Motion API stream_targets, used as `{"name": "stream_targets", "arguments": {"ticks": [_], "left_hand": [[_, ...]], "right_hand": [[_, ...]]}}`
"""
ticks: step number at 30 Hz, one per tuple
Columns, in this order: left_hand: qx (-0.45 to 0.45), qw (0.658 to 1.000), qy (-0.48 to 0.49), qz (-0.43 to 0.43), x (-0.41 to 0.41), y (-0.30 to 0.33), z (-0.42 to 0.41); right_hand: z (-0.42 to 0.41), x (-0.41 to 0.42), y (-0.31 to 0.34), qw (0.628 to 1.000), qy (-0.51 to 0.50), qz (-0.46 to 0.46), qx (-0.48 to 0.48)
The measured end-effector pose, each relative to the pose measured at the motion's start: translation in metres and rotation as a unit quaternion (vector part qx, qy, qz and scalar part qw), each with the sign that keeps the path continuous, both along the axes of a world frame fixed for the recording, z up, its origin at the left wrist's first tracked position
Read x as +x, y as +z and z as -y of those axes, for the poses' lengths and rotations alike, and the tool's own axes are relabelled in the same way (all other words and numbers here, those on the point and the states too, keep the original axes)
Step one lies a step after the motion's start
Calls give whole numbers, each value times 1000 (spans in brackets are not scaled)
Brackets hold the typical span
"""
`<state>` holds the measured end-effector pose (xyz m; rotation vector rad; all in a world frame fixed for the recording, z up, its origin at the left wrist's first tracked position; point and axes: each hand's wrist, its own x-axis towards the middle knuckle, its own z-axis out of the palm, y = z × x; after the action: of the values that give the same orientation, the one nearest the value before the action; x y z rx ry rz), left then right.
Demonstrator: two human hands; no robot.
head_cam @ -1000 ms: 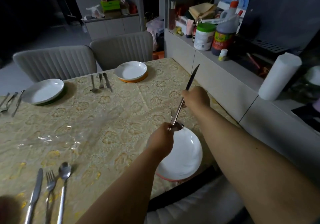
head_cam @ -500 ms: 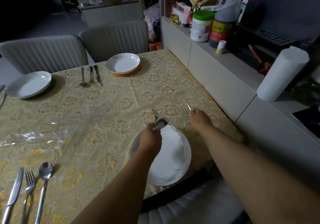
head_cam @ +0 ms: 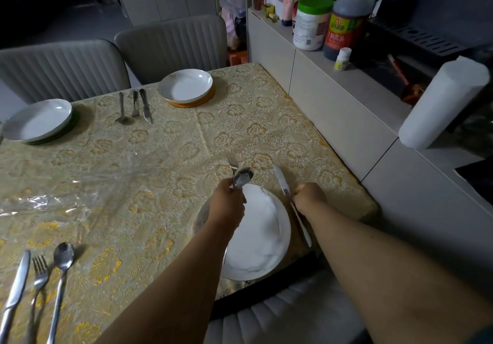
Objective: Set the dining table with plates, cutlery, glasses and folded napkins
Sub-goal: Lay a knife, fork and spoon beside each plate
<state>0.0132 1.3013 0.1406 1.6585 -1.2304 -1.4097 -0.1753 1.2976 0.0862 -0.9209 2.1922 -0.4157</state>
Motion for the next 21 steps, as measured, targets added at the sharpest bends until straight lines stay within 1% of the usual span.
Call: {"name": "stream_targets", "arguments": {"ticks": [6,9,15,19,21], "left_hand": [[-2,1000,-3,-23,-11,3,0],[-4,1000,-6,-26,-16,4,1],[-11,999,-14,-50,-22,5,1],[3,998,-14,-68,-28,0,1],[9,997,-15,-77,-31,-1,1]], "right_hand": [[2,-5,3,998,27,-59,1],[3,-9,4,996,25,-81,-12],[5,-17,14,996,60,-63,2],[1,-20,12,994,81,-59,-33],[1,-21,11,994,87,-62,-33]]}}
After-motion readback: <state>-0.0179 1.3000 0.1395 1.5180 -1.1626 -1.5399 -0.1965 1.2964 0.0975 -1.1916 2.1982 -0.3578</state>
